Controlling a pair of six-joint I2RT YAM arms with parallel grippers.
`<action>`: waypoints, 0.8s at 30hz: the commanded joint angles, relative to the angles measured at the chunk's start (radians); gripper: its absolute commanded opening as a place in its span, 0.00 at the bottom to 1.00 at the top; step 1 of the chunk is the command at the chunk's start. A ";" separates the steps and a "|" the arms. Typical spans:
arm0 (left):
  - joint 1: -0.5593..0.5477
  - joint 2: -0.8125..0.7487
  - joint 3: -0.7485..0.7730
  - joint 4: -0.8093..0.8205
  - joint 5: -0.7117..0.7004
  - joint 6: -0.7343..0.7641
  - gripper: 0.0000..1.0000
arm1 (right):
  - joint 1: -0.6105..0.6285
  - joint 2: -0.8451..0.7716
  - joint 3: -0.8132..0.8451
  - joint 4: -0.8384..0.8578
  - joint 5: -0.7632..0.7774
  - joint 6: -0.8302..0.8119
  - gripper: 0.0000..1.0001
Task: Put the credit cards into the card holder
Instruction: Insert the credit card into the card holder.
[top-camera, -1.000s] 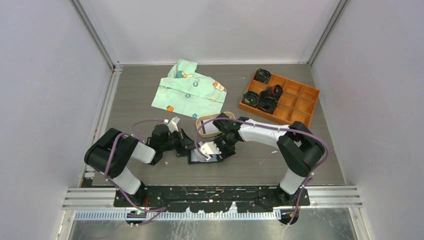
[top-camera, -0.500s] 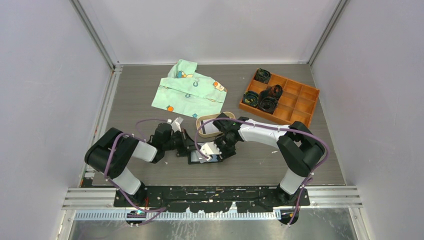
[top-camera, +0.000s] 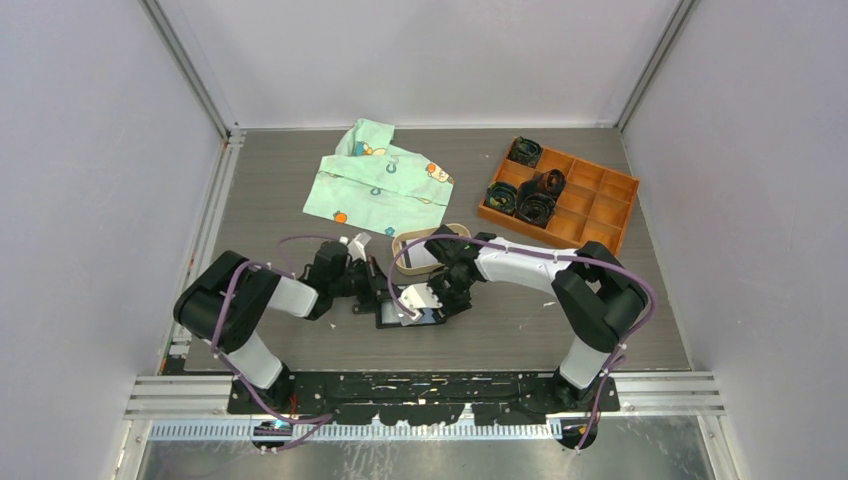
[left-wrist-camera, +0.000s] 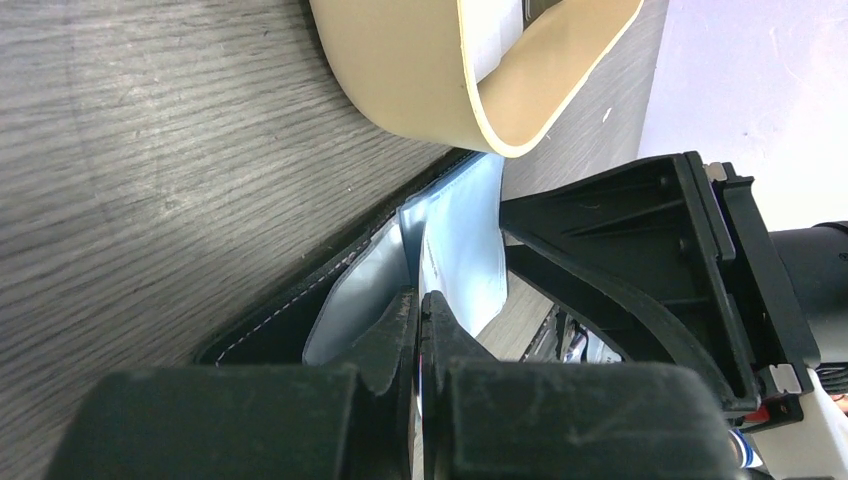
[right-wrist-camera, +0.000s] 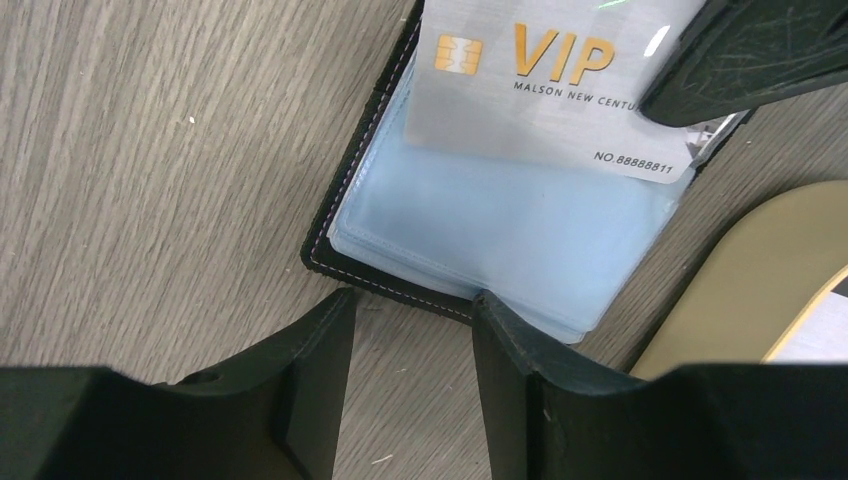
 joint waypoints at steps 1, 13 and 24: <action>-0.007 0.032 0.024 -0.027 0.017 0.033 0.00 | 0.011 0.047 -0.019 -0.041 0.046 0.019 0.51; -0.010 0.072 0.056 -0.026 0.022 0.026 0.00 | 0.022 0.058 -0.018 -0.013 0.063 0.043 0.50; -0.011 0.123 0.078 0.003 0.032 0.024 0.01 | 0.021 0.030 0.001 -0.016 0.113 0.072 0.52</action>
